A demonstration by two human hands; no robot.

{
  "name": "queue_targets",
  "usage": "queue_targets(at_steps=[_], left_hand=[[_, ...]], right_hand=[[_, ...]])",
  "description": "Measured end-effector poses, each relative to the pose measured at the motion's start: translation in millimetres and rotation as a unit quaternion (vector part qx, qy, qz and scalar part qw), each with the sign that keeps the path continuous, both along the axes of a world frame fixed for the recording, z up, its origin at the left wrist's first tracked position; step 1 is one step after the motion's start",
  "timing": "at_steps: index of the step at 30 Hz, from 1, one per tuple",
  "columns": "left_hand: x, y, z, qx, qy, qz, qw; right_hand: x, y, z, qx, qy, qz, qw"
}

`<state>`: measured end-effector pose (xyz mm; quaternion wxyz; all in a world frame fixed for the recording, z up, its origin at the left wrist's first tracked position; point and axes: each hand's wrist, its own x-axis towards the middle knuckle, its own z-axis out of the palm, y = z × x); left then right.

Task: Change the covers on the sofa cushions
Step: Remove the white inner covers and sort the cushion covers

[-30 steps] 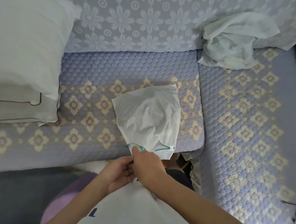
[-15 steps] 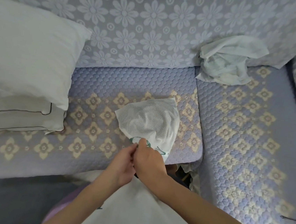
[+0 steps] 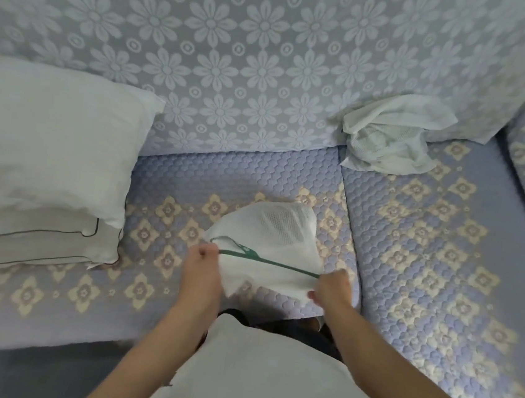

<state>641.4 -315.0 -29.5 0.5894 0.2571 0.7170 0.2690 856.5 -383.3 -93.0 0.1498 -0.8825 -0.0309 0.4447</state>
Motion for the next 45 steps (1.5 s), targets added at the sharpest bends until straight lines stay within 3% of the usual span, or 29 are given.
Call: queue_targets(at_steps=[2,5,11,15,18,21,24,31,33,36,38,39,43,45], left_hand=[[-15,17,11,0.002,-0.120,0.081,0.989],[-21,29,28,-0.009,-0.231,0.111,0.967],[20,45,54,-0.037,-0.228,0.103,0.967],[54,66,56,-0.047,-0.178,0.046,0.982],[86,73,53,-0.057,-0.154,0.060,0.985],[121,75,46,-0.032,-0.133,0.076,0.988],[159,82,39,-0.018,-0.102,0.103,0.989],[209,78,32,-0.063,-0.044,0.182,0.980],[216,73,33,-0.073,-0.053,0.205,0.975],[218,67,35,-0.084,-0.055,0.252,0.962],[217,61,34,-0.089,-0.046,0.282,0.954],[215,59,33,-0.091,-0.045,0.293,0.951],[210,49,30,-0.101,-0.035,0.318,0.942],[205,42,28,-0.107,-0.027,0.323,0.940]], right_hand=[[43,-14,-9,-0.047,-0.052,-0.002,0.998],[75,-19,-4,-0.031,-0.072,0.014,0.997],[93,-9,12,0.034,-0.075,-0.070,0.994],[104,-8,29,0.166,-0.182,-0.138,0.959],[133,-2,19,0.121,-0.172,-0.075,0.975],[178,19,-1,-0.017,-0.055,0.133,0.989],[243,73,-9,-0.010,-0.065,0.286,0.956],[371,229,0,0.011,-0.194,0.476,0.858],[390,263,0,-0.009,-0.226,0.549,0.805],[396,296,-7,-0.007,-0.278,0.666,0.693],[390,315,-17,0.001,-0.273,0.739,0.616],[387,323,-20,0.006,-0.265,0.758,0.596],[386,342,-42,-0.043,-0.270,0.786,0.554],[389,344,-52,-0.058,-0.283,0.781,0.554]])
